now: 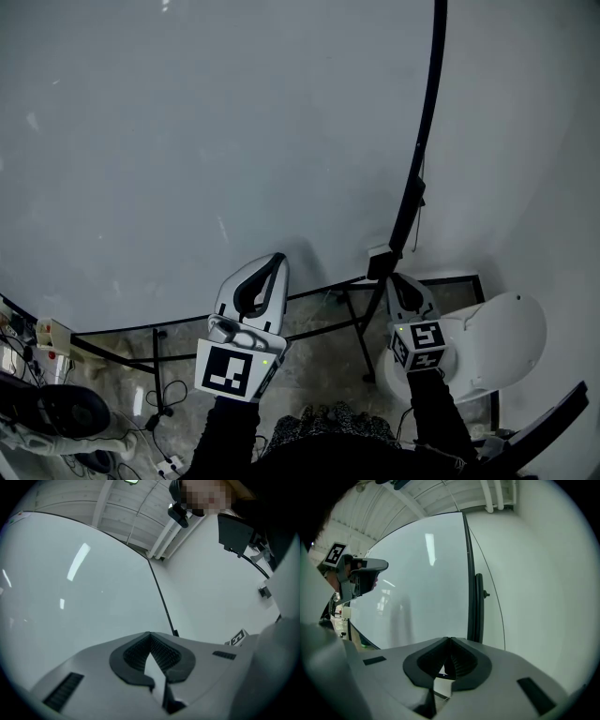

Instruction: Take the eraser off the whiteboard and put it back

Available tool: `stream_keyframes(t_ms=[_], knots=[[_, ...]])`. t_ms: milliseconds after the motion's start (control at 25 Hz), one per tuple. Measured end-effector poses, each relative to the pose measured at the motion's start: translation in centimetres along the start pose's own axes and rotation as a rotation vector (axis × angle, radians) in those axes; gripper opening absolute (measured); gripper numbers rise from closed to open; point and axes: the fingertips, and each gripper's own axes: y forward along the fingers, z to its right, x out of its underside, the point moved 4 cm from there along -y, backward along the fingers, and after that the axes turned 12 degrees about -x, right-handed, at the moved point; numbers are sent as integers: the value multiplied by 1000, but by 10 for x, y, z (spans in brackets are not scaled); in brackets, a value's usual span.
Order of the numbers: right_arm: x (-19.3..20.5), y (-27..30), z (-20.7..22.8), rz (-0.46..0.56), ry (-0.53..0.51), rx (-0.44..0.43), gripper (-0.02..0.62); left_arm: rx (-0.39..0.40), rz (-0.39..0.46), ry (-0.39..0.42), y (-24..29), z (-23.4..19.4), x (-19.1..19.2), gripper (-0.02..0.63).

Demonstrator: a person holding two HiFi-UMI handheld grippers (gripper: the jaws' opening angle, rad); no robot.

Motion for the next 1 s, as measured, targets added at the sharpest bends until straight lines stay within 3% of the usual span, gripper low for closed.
stream_keyframes(t_ms=[120,1000], knots=[[-12,-1,-6,18,-12,-14,11,-1,3,-9,-1,1,0,6],[-66,-14,-16,146,-49,-9,9,2,-50,-21,-7,4,31,6]])
